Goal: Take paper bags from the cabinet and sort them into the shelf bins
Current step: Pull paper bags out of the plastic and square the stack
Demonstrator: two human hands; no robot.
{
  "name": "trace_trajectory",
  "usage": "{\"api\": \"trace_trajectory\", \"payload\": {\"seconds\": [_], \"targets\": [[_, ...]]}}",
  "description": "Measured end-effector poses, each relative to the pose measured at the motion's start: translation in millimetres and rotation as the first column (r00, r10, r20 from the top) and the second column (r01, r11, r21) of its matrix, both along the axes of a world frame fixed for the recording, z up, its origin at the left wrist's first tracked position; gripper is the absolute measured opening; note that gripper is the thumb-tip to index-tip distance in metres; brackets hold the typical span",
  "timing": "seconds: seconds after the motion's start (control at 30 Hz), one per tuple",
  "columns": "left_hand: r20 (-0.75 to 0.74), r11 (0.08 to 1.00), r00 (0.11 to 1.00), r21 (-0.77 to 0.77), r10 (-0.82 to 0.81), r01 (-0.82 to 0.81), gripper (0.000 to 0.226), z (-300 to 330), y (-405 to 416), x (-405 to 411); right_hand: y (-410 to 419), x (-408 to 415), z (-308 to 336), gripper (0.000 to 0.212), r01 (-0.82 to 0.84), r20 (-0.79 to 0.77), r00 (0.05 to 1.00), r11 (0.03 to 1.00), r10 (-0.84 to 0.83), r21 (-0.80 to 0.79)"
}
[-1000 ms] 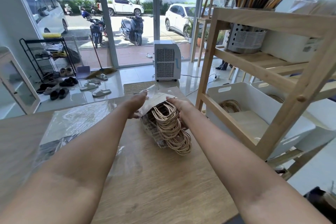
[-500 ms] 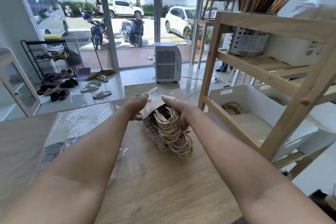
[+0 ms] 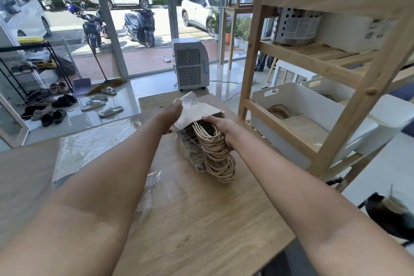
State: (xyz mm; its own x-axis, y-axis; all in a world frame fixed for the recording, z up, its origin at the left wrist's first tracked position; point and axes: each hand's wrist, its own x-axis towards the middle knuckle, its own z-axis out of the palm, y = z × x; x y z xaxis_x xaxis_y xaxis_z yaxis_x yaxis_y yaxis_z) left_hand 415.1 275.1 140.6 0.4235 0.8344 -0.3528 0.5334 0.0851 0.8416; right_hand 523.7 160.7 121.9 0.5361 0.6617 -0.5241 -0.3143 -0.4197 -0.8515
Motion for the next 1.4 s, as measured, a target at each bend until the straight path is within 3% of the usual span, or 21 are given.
{"api": "trace_trajectory", "payload": {"seconds": [0.17, 0.27, 0.43, 0.53, 0.67, 0.8, 0.9, 1.0, 1.13, 1.27, 1.4], "targets": [[-0.036, 0.990, 0.999, 0.137, -0.038, 0.043, 0.062, 2.8, -11.7, 3.1, -24.2, 7.4, -2.5, 0.079, 0.051, 0.030, 0.998, 0.992, -0.055, 0.114], [-0.090, 0.969, 0.994, 0.234, -0.056, 0.075, 0.061, 5.1, -21.6, 5.1, -48.1, 16.4, 1.9, 0.063, 0.007, 0.049, 0.999, 0.980, -0.017, 0.201], [-0.225, 0.919, 0.972, 0.365, -0.069, 0.150, 0.077, 12.4, -41.1, 16.2, -99.3, 41.7, 11.9, 0.022, -0.146, 0.087, 0.988, 0.963, 0.130, 0.225], [-0.294, 0.836, 0.953, 0.501, -0.077, 0.222, 0.086, 24.8, -68.4, 31.8, -140.4, 64.1, 21.6, 0.016, -0.241, 0.180, 0.963, 0.943, 0.202, 0.229], [-0.334, 0.743, 0.920, 0.559, -0.206, 0.369, 0.080, 47.2, -104.9, 54.1, -195.8, 96.0, 28.9, 0.030, -0.289, 0.295, 0.928, 0.940, 0.229, 0.180], [-0.431, 0.695, 0.811, 0.438, -0.395, 0.571, 0.103, 69.8, -149.6, 78.0, -246.9, 126.4, 24.0, 0.040, -0.301, 0.465, 0.861, 0.943, 0.206, 0.140], [-0.604, 0.592, 0.666, 0.365, -0.437, 0.719, 0.121, 65.4, -182.1, 94.4, -270.9, 135.3, 17.3, 0.062, -0.333, 0.691, 0.681, 0.943, 0.242, -0.002], [-0.725, 0.495, 0.570, 0.358, -0.387, 0.792, 0.132, 52.9, -205.3, 103.5, -285.7, 137.2, 9.4, 0.091, -0.400, 0.794, 0.517, 0.910, 0.321, -0.107], [-0.781, 0.435, 0.495, 0.321, -0.380, 0.841, 0.137, 35.7, -216.2, 103.4, -301.2, 133.8, -1.9, 0.097, -0.459, 0.845, 0.375, 0.868, 0.382, -0.190], [-0.808, 0.381, 0.466, 0.329, -0.360, 0.864, 0.113, 23.5, -223.0, 100.5, -309.5, 132.0, -13.1, 0.106, -0.431, 0.836, 0.292, 0.844, 0.466, -0.320], [-0.797, 0.389, 0.488, 0.349, -0.355, 0.853, 0.090, 7.0, -226.3, 94.4, -310.7, 130.0, -16.2, 0.103, -0.409, 0.785, 0.365, 0.844, 0.500, -0.348]]}}
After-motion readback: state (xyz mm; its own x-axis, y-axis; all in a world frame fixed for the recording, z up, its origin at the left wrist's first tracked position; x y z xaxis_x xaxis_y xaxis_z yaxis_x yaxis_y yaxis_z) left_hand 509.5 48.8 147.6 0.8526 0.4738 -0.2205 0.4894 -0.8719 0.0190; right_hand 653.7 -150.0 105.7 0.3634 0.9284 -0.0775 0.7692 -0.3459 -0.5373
